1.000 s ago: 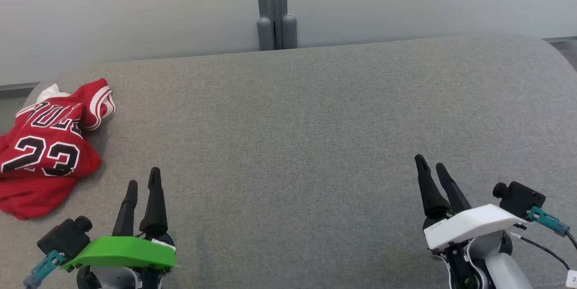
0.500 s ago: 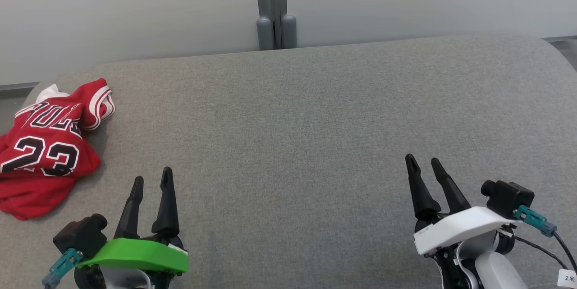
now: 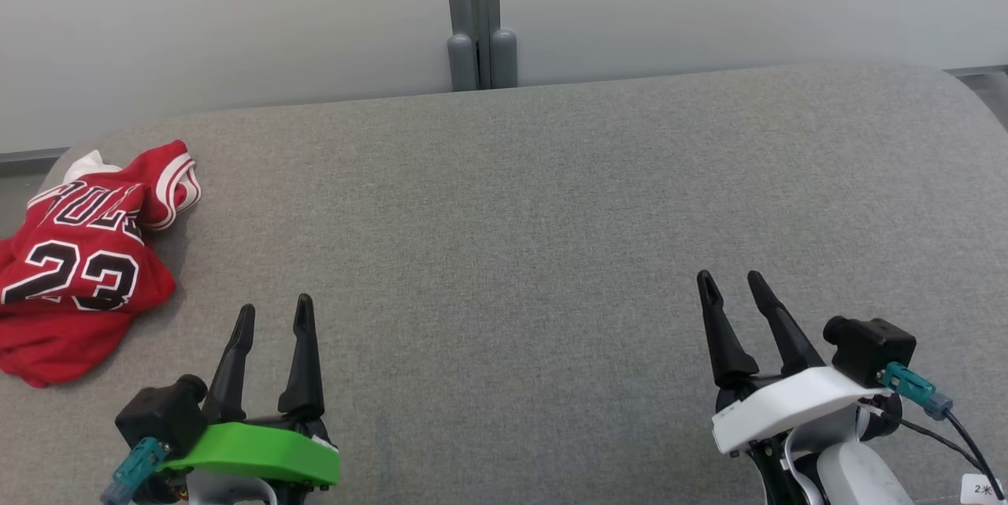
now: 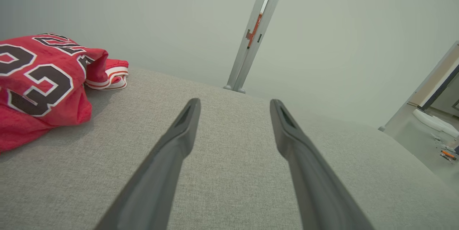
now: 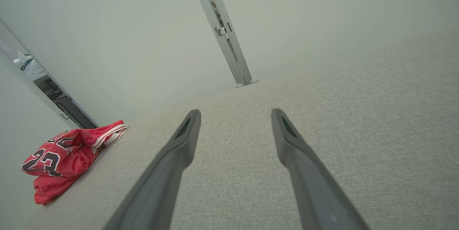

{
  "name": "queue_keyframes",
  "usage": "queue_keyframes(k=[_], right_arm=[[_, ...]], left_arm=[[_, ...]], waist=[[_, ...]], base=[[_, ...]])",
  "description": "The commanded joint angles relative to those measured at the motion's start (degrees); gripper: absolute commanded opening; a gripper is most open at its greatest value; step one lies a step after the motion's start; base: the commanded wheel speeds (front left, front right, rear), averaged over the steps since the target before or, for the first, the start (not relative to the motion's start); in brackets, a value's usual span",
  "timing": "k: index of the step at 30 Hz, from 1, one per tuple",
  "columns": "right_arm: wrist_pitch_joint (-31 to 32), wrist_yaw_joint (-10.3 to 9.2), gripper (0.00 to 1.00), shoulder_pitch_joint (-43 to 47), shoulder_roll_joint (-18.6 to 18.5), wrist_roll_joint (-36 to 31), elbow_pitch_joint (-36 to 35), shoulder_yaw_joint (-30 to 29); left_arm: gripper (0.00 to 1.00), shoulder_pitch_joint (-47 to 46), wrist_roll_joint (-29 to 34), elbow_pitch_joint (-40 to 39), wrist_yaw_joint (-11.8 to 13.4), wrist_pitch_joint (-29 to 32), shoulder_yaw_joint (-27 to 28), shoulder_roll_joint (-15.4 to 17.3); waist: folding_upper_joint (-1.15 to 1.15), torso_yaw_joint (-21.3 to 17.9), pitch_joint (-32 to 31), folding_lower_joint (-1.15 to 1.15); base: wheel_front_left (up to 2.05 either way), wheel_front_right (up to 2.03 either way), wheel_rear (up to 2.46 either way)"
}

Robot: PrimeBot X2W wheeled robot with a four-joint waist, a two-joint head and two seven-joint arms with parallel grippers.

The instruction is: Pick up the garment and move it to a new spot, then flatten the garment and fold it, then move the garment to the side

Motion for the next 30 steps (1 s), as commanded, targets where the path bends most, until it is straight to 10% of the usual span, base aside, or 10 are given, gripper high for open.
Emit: queue_keyframes(k=[1,30], right_arm=[[-0.65,0.03,1.0,-0.49,-0.3,-1.28,-0.17,0.2],[-4.18,0.03,1.0,0.3,-0.36,-15.57,1.57,-0.98]], left_arm=[[1.0,0.4,1.73,-0.46,0.27,-0.55,-0.2,0.46],[1.0,1.2,11.16,0.16,0.24,-4.07,0.56,0.55]], waist=[[0.0,0.0,-0.06,0.0],[0.0,0.48,0.74,0.0]], base=[[0.0,0.0,0.0],[0.0,0.0,0.0]])
